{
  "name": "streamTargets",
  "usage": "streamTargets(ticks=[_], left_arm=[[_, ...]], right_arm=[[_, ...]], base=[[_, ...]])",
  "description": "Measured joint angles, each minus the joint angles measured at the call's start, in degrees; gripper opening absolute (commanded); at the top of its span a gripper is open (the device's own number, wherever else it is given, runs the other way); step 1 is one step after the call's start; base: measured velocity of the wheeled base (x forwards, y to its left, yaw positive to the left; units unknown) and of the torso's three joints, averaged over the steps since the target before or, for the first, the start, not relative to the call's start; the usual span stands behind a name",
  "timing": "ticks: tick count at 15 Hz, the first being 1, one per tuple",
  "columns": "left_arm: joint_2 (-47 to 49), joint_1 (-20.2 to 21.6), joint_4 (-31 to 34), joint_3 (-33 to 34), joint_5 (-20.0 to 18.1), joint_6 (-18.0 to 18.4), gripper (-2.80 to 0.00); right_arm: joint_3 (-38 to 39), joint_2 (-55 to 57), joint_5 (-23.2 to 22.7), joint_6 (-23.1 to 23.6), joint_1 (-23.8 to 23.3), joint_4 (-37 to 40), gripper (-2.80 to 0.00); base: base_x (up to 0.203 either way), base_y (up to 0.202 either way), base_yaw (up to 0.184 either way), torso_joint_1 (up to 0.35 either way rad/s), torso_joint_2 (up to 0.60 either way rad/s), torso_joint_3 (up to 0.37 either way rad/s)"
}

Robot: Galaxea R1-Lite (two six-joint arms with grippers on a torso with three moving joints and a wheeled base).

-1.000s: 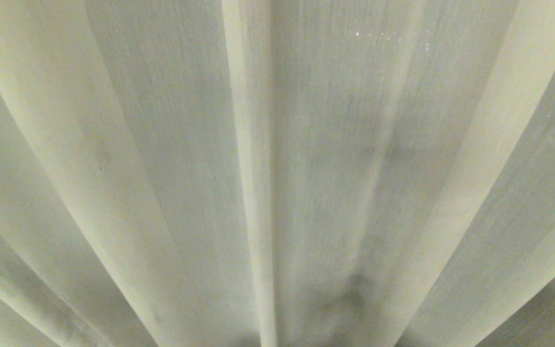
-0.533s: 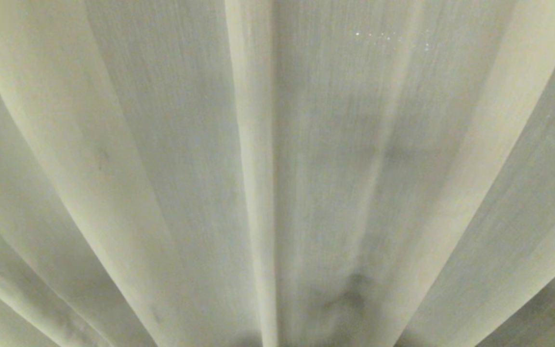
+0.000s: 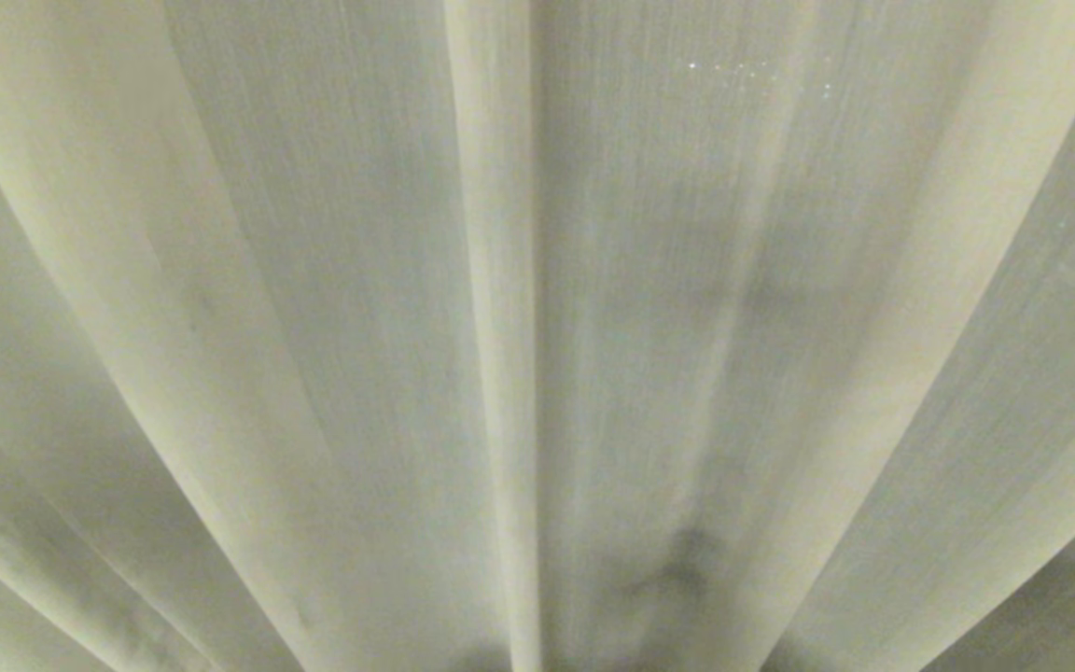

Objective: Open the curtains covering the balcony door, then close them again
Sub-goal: Close the outer curtains on both sides

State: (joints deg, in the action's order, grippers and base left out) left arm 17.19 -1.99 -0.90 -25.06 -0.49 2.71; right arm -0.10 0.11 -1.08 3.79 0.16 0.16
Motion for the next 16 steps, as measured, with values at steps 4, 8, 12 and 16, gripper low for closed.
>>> streamTargets(ticks=[4,8,12,16], left_arm=[[8.1,-0.2,-11.5,-0.9,0.5,-0.1,0.0],[11.9,0.1,-17.8,-1.0,2.5,0.1,0.0],[13.6,-0.1,-18.0,-0.8,2.2,-1.3,0.0],[19.0,-0.5,-23.4,-1.0,1.9,-2.9,0.0]], right_arm=[[0.0,0.0,0.0,0.0,0.0,0.0,-2.8],[0.0,0.0,0.0,0.0,0.0,0.0,-2.8],[0.0,0.0,0.0,0.0,0.0,0.0,-2.8],[0.0,0.0,0.0,0.0,0.0,0.0,-2.8]], base=[[0.0,0.0,0.0,0.0,0.0,0.0],[0.0,0.0,0.0,0.0,0.0,0.0],[0.0,0.0,0.0,0.0,0.0,0.0],[0.0,0.0,0.0,0.0,0.0,0.0]])
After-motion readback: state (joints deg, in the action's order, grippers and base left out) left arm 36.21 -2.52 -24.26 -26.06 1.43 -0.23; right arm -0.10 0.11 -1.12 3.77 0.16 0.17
